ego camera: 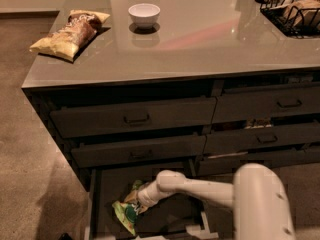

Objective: Pick green rice chip bag from bottom drawer and place on counter

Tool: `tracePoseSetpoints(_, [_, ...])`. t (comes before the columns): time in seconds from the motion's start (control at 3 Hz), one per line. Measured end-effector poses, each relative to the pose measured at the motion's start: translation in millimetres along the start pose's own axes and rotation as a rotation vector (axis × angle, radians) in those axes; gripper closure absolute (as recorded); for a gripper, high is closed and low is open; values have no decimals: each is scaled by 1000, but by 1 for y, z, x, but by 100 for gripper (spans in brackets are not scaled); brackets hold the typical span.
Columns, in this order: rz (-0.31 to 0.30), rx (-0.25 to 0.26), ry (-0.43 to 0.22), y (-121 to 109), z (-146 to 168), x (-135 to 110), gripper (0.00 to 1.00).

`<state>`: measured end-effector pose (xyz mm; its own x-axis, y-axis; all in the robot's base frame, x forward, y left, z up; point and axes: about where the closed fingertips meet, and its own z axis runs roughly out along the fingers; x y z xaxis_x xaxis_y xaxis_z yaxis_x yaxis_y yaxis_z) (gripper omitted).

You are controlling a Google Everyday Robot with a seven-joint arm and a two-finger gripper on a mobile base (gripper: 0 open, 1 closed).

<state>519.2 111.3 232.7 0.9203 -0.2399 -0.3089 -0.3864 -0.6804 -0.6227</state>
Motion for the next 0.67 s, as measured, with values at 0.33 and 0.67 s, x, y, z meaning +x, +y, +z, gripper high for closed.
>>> tracePoseSetpoints(0.33, [-84, 181, 10, -27, -45, -22, 100])
tracePoseSetpoints(0.67, [-191, 293, 68, -25, -101, -37, 100])
